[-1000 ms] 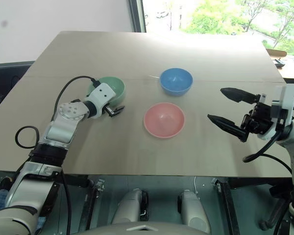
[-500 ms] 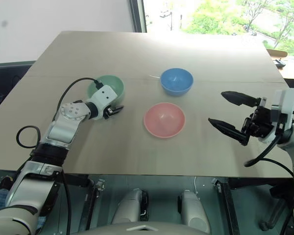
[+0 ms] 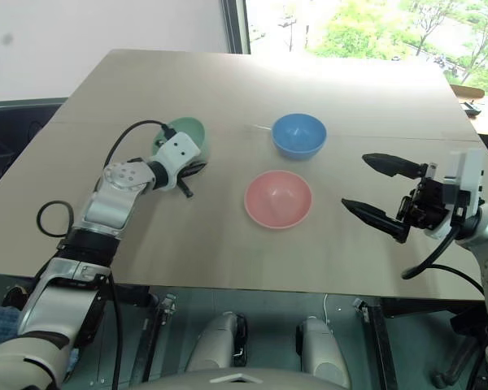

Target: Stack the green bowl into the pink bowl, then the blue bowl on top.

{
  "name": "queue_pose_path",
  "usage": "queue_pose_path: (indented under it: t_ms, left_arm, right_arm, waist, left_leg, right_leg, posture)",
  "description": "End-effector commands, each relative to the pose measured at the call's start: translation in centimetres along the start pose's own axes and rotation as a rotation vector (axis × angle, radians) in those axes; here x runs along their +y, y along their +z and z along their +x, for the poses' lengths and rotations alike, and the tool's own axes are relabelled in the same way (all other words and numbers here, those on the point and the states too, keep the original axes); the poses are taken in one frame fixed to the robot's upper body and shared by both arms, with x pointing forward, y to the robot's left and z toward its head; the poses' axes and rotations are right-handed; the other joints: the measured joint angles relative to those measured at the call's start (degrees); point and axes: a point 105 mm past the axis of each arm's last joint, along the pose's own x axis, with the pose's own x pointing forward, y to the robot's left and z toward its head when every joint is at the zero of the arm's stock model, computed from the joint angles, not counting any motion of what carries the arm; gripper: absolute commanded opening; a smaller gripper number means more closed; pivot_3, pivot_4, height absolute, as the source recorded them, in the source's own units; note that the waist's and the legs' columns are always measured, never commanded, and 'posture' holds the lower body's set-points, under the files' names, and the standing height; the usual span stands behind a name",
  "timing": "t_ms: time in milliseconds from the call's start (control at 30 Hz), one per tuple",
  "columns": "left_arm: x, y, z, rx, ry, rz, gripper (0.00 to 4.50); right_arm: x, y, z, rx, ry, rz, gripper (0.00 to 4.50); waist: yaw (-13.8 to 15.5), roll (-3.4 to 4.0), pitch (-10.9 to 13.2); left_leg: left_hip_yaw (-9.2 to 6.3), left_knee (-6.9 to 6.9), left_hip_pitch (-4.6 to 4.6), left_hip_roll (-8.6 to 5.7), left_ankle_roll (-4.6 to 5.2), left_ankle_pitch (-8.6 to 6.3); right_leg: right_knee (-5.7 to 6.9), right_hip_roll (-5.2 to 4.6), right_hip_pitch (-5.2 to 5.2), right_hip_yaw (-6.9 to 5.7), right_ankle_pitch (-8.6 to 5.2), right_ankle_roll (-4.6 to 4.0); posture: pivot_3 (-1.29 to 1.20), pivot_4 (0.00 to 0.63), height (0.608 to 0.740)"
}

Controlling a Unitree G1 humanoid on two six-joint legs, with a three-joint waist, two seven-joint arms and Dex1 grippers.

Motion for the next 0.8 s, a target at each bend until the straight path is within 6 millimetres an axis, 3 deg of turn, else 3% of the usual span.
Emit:
queue_pose_path:
  t_ms: [33, 100, 200, 300, 367, 500, 800]
  left_arm:
    - [-0.1, 6.7, 0.1, -0.234, -0.057, 0.121, 0.05]
    - [-1.4, 9.6, -0.2, -0.333, -0.134, 0.196, 0.05]
    - [-3.0, 11.9, -0.7, -0.426, -0.219, 0.309, 0.05]
    - [-6.2, 13.3, -1.8, -0.513, -0.396, 0.473, 0.05]
    - [-8.3, 13.2, -2.7, -0.546, -0.513, 0.597, 0.05]
    - [-10.6, 12.1, -4.3, -0.538, -0.707, 0.738, 0.05]
    - [-11.2, 10.9, -4.8, -0.512, -0.789, 0.855, 0.05]
  right_arm:
    - [0.2, 0.8, 0.1, -0.014, 0.021, -0.042, 4.50]
    - [0.2, 0.7, 0.2, -0.011, 0.025, -0.040, 4.50]
    - [0.2, 0.5, 0.2, -0.007, 0.032, -0.041, 4.50]
    - [0.3, 0.4, 0.4, -0.007, 0.037, -0.039, 4.50]
    - [0.3, 0.2, 0.5, -0.007, 0.039, -0.039, 4.50]
    - [0.3, 0.1, 0.6, -0.006, 0.039, -0.042, 4.50]
    - [0.3, 0.0, 0.4, 0.003, 0.029, -0.046, 4.50]
  waist:
    - [0.00, -0.01, 0.00]
    - [-0.14, -0.01, 0.01]
    - [-0.14, -0.01, 0.01]
    - [-0.33, 0.01, 0.00]
    - [-0.29, 0.01, 0.00]
    - [-0.34, 0.01, 0.00]
    - [-0.13, 0.01, 0.00]
  left_leg:
    - [0.00, 0.00, -0.01, 0.00, 0.00, 0.00]
    - [-0.01, -0.01, 0.00, -0.01, -0.01, 0.00]
    - [0.00, 0.00, 0.00, -0.01, -0.01, 0.01]
    - [0.02, -0.02, 0.05, -0.01, -0.06, 0.04]
    - [0.03, -0.02, 0.06, -0.01, -0.12, 0.07]
    - [0.04, -0.01, 0.06, -0.01, -0.10, 0.06]
    - [0.00, 0.07, 0.03, -0.01, 0.00, 0.01]
  right_leg:
    - [-0.01, 0.00, 0.00, 0.00, 0.00, 0.00]
    - [-0.01, 0.01, -0.01, 0.01, 0.00, 0.00]
    - [-0.01, 0.00, 0.00, 0.01, 0.00, 0.00]
    - [0.00, 0.01, 0.00, 0.06, 0.00, 0.00]
    - [0.01, 0.01, 0.00, 0.06, 0.00, 0.00]
    - [0.01, 0.01, 0.01, 0.08, 0.00, 0.00]
    - [0.01, 0.01, 0.03, 0.05, 0.00, 0.01]
  posture:
    - [0.00, 0.150, 0.740]
    - [0.00, 0.150, 0.740]
    - [0.00, 0.150, 0.740]
    - [0.00, 0.150, 0.740]
    - [0.00, 0.150, 0.740]
    - [0.00, 0.150, 0.740]
    - [0.00, 0.150, 0.740]
